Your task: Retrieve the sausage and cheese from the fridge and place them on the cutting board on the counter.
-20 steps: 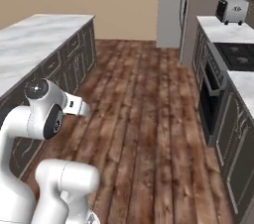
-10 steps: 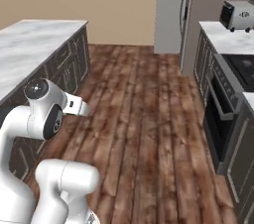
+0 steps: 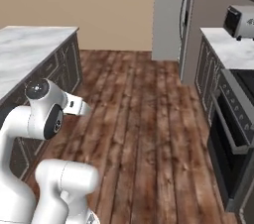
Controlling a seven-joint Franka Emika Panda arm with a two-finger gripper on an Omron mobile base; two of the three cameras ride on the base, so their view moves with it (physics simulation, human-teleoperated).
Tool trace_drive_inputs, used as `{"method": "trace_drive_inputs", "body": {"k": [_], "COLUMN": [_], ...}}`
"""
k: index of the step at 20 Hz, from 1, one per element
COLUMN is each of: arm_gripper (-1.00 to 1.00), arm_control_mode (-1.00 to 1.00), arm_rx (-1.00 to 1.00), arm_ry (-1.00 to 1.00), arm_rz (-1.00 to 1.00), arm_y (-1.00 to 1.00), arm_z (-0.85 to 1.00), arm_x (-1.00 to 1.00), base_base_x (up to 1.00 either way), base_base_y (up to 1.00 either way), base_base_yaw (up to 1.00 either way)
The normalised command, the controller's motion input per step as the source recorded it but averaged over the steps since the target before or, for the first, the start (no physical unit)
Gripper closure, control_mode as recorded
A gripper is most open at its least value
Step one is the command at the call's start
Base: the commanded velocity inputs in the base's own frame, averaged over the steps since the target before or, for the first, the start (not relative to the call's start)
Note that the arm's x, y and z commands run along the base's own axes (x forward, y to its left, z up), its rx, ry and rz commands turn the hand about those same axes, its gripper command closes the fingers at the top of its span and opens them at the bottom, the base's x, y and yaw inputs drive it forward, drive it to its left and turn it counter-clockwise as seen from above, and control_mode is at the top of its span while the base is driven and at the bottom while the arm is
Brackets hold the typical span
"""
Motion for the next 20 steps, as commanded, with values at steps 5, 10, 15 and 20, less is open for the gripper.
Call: {"method": "trace_drive_inputs", "body": {"k": [5,10,15,20], "arm_gripper": [-1.0,-1.0,-1.0,-1.0], "arm_control_mode": [1.0,1.0,1.0,1.0], "arm_rx": [0.0,0.0,0.0,0.0], "arm_ry": [0.0,0.0,0.0,0.0], "arm_rz": [0.0,0.0,0.0,0.0], "arm_y": [0.0,0.0,0.0,0.0], "arm_z": [0.0,0.0,0.0,0.0], "arm_x": [0.0,0.0,0.0,0.0], "base_base_x": [1.0,1.0,1.0,1.0], "base_base_y": [0.22,0.23,0.22,0.22], "base_base_yaw": [-0.04,-0.04,-0.03,-0.03]}}
